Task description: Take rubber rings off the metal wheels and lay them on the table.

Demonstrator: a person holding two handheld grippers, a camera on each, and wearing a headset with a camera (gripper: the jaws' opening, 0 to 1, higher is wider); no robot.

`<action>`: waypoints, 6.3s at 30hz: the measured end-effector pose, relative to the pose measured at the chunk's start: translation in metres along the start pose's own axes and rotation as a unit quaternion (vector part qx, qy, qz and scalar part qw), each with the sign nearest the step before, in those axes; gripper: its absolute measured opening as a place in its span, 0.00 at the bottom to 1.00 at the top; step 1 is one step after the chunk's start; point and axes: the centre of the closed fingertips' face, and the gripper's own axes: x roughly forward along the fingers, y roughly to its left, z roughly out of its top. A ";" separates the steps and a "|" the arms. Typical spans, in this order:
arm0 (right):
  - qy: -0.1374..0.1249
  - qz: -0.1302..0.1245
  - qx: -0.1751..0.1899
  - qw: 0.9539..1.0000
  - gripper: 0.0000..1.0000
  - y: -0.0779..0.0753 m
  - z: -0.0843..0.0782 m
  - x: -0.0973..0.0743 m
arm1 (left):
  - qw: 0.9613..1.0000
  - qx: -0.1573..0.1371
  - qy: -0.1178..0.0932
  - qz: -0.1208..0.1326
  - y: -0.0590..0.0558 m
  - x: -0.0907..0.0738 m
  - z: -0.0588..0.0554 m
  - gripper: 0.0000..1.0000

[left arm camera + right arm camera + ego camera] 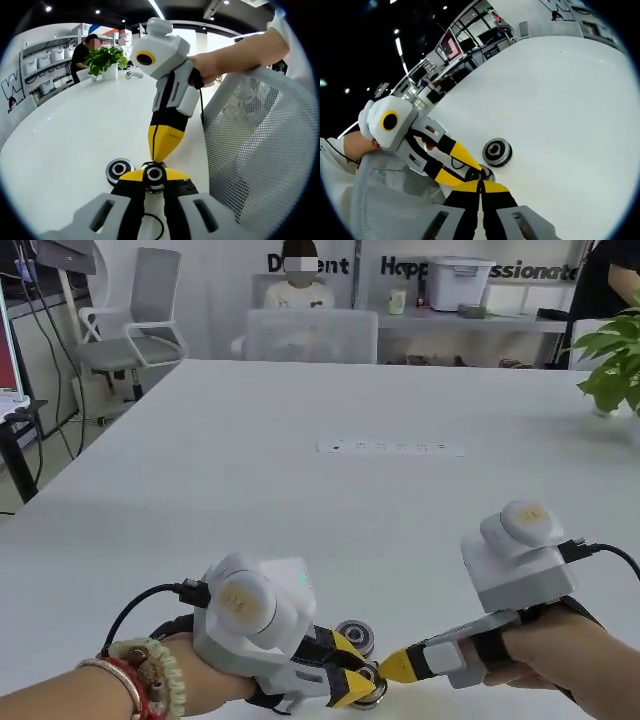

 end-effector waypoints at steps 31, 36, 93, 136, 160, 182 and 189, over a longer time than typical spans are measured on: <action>-0.017 0.033 -0.003 0.999 0.00 0.014 0.006 0.001 | 1.000 0.000 0.002 -0.001 -0.001 0.000 -0.001 0.08; -0.021 0.034 0.014 0.999 0.00 0.011 0.007 0.000 | 1.000 -0.001 0.003 -0.001 0.000 -0.001 -0.001 0.08; -0.037 0.030 0.033 0.998 0.00 0.007 0.012 -0.003 | 0.999 -0.001 0.035 0.000 -0.002 -0.006 -0.005 0.05; -0.066 0.022 0.046 0.996 0.00 0.002 0.022 -0.011 | 1.000 0.001 -0.026 0.007 0.007 -0.054 0.046 0.38; -0.089 0.040 0.048 0.994 0.00 0.012 0.035 -0.015 | 0.996 -0.024 -0.031 0.081 0.017 -0.120 0.021 0.53; -0.092 0.056 0.045 0.993 0.00 0.024 0.036 -0.013 | 0.986 -0.102 -0.052 0.125 0.005 -0.132 -0.015 0.56; -0.096 0.059 0.045 0.993 0.00 0.026 0.038 -0.013 | 0.984 -0.122 -0.056 0.117 0.000 -0.128 -0.018 0.65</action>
